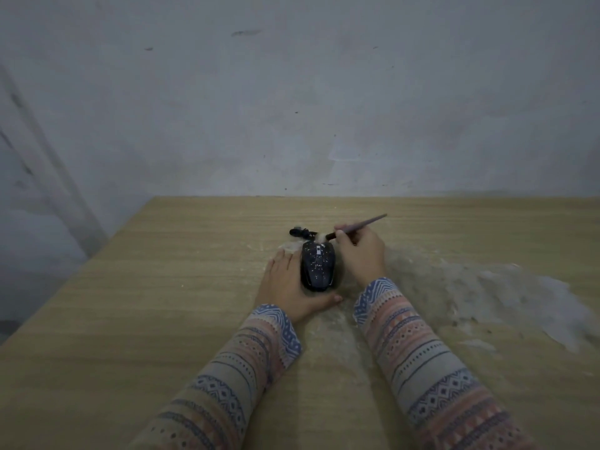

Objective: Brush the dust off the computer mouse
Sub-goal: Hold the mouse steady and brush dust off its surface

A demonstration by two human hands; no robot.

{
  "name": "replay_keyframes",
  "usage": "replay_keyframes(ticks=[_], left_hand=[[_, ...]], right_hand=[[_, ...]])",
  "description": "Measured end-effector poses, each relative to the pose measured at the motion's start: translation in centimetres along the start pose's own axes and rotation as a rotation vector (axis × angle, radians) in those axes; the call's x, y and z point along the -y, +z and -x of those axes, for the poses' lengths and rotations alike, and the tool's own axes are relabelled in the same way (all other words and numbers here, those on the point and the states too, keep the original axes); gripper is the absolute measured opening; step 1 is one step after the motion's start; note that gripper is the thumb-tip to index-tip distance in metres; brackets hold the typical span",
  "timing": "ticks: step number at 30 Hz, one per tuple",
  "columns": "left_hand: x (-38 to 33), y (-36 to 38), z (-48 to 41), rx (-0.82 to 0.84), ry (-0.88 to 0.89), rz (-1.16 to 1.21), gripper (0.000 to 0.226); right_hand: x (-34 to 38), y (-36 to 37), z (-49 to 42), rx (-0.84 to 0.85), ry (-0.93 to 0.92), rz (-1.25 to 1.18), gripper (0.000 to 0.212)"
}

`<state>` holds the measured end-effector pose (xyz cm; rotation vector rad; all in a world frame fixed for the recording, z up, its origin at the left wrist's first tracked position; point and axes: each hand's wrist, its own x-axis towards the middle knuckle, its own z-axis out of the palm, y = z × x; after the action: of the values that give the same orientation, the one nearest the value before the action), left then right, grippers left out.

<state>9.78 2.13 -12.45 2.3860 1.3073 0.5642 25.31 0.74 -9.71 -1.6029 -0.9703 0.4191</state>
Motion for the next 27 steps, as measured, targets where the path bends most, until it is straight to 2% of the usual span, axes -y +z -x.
replay_keyframes(ticks=[4,8,10,14,18,21,25,27], left_hand=[[0.1,0.1,-0.1,0.014,-0.01,-0.002,0.127],[0.2,0.1,-0.2,0.005,-0.005,-0.003,0.126],[0.2,0.2,-0.2,-0.003,-0.002,-0.009,0.124],[0.1,0.1,-0.2,-0.016,0.005,-0.004,0.122],[0.1,0.1,-0.2,-0.006,-0.001,-0.011,0.121],[0.0,0.1,0.0,-0.016,-0.002,-0.002,0.12],[0.1,0.1,-0.1,-0.014,-0.003,-0.019,0.116],[0.1,0.1,-0.1,-0.016,-0.002,-0.021,0.115]], right_hand=[[-0.1,-0.2,-0.1,-0.117,-0.004,0.035,0.013],[-0.1,-0.1,0.3,-0.054,0.028,-0.005,0.015],[-0.4,-0.3,0.5,-0.064,0.021,0.043,0.015],[-0.2,-0.5,0.8,-0.09,-0.035,-0.045,0.007],[-0.2,-0.7,1.0,-0.108,-0.056,0.037,0.006],[0.0,-0.7,1.0,-0.089,-0.022,-0.05,0.011],[0.0,-0.8,0.8,-0.114,-0.029,-0.011,0.014],[0.1,-0.8,0.7,-0.096,-0.013,-0.105,0.015]])
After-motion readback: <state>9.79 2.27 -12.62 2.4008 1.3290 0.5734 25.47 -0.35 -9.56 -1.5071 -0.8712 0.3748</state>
